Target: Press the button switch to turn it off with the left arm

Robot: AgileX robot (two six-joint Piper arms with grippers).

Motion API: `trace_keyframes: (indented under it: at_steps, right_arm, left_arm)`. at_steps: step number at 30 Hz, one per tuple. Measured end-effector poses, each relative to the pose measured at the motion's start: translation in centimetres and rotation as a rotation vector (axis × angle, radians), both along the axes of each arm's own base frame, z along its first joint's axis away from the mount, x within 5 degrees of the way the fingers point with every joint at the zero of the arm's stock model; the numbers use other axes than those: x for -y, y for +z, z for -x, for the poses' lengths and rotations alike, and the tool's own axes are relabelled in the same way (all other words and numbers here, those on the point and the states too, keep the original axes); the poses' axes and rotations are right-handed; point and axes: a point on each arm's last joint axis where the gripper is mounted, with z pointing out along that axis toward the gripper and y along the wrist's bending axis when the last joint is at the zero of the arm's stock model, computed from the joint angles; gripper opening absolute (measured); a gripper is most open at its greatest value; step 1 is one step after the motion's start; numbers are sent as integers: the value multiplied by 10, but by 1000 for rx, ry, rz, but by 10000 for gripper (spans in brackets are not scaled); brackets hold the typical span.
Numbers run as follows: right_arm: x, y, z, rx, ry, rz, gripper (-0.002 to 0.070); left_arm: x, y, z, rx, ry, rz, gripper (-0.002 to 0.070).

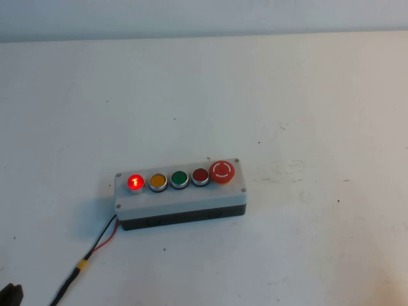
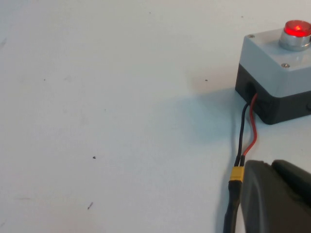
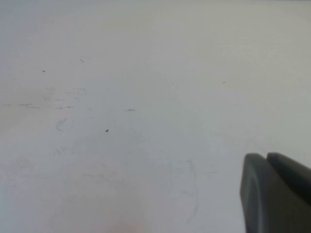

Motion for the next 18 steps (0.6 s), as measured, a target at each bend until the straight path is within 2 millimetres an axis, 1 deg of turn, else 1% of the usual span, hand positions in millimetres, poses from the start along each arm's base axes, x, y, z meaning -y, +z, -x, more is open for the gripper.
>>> trace_keyframes:
  at_steps: [14, 16, 18]
  right_arm:
    - [0, 0, 0, 0, 0, 0, -16]
    - [0, 0, 0, 0, 0, 0, -16]
    - [0, 0, 0, 0, 0, 0, -16]
  left_arm:
    - [0, 1, 0, 9, 2, 9, -2]
    - [1, 4, -1, 30, 10, 70, -2]
    - [3, 8, -2, 61, 20, 175, -2]
